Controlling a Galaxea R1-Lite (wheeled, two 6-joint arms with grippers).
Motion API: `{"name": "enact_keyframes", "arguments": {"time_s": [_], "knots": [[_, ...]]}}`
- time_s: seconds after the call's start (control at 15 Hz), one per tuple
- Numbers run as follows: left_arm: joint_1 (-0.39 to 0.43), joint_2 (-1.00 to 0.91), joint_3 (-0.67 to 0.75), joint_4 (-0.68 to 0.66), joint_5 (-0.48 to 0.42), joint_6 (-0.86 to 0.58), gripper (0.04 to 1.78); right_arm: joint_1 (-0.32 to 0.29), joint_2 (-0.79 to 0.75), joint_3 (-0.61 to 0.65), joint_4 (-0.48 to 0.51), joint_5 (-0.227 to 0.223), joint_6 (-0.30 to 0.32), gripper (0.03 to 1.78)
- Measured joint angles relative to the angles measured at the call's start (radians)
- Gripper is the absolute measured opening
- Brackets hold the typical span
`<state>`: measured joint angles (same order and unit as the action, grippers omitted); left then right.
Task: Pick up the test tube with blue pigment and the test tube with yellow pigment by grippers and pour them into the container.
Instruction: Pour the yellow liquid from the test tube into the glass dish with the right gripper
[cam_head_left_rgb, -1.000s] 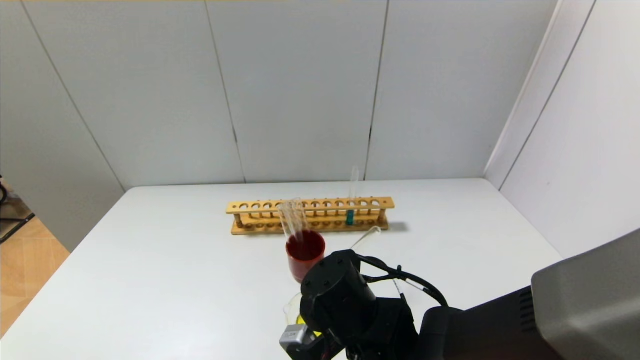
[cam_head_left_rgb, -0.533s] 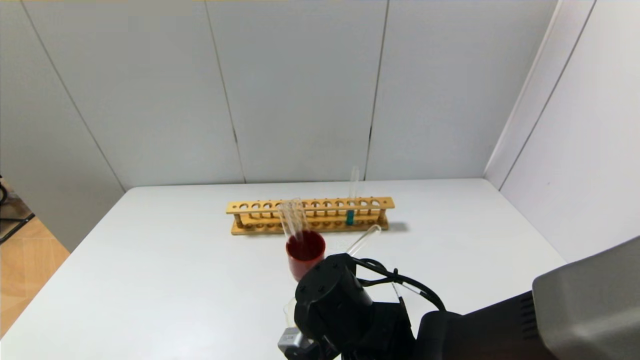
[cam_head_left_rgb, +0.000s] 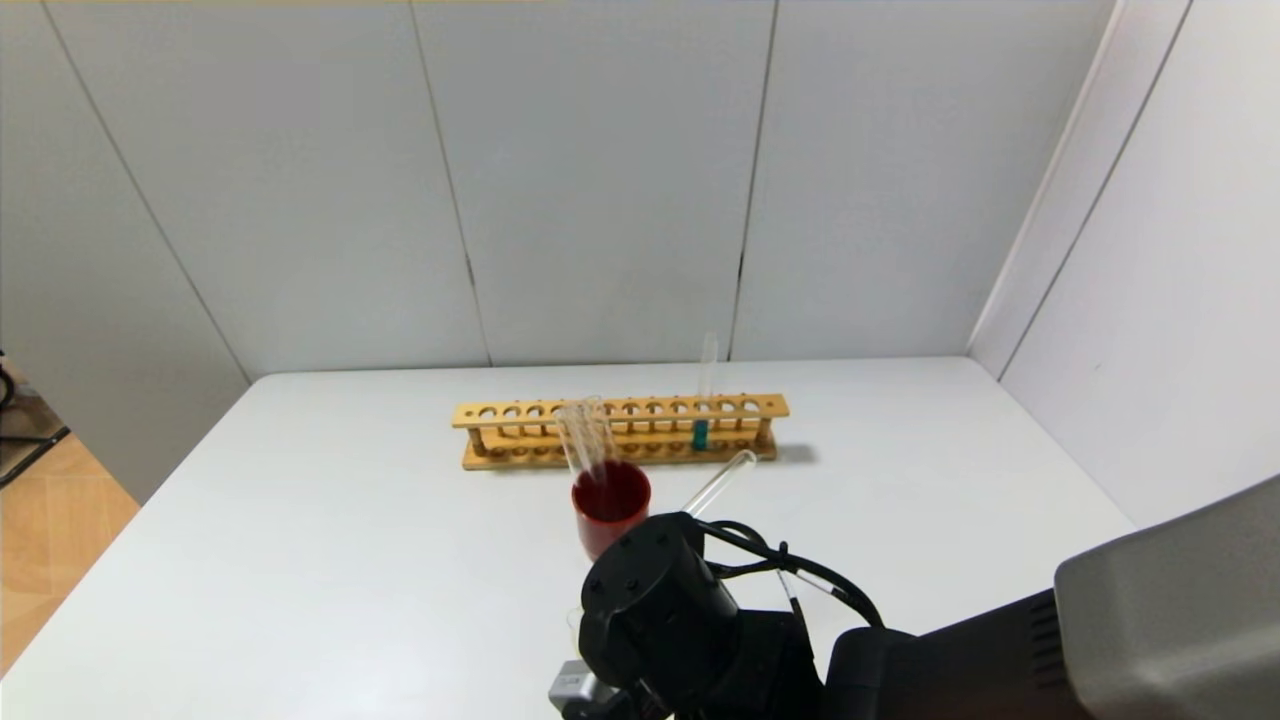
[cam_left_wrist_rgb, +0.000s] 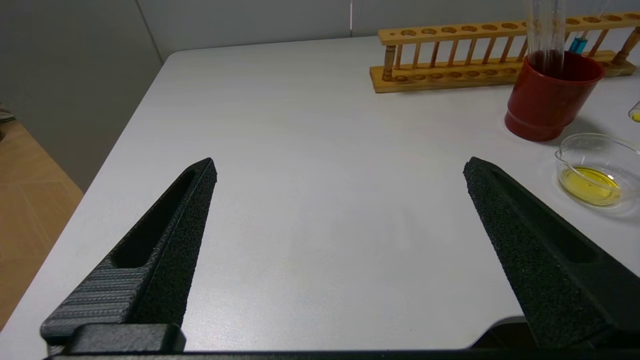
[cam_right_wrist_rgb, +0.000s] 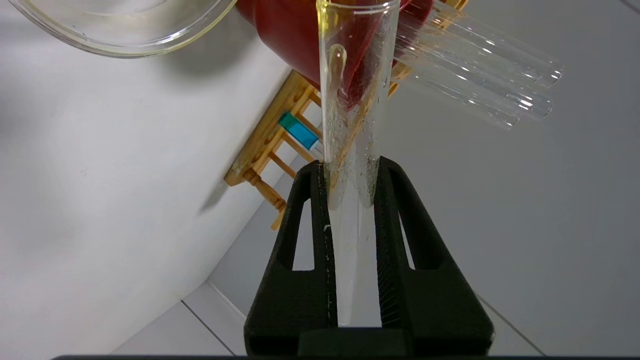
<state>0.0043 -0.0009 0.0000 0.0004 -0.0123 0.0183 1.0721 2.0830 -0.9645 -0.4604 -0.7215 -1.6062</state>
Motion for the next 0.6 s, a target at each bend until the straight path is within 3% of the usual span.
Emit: {"name": "enact_keyframes", "arguments": {"time_s": [0.6], "knots": [[0.000, 0.000, 0.000, 0.000, 0.000, -0.001, 1.75, 0.000, -0.026, 0.050, -0.026, -0.003, 0.016, 0.32]]}}
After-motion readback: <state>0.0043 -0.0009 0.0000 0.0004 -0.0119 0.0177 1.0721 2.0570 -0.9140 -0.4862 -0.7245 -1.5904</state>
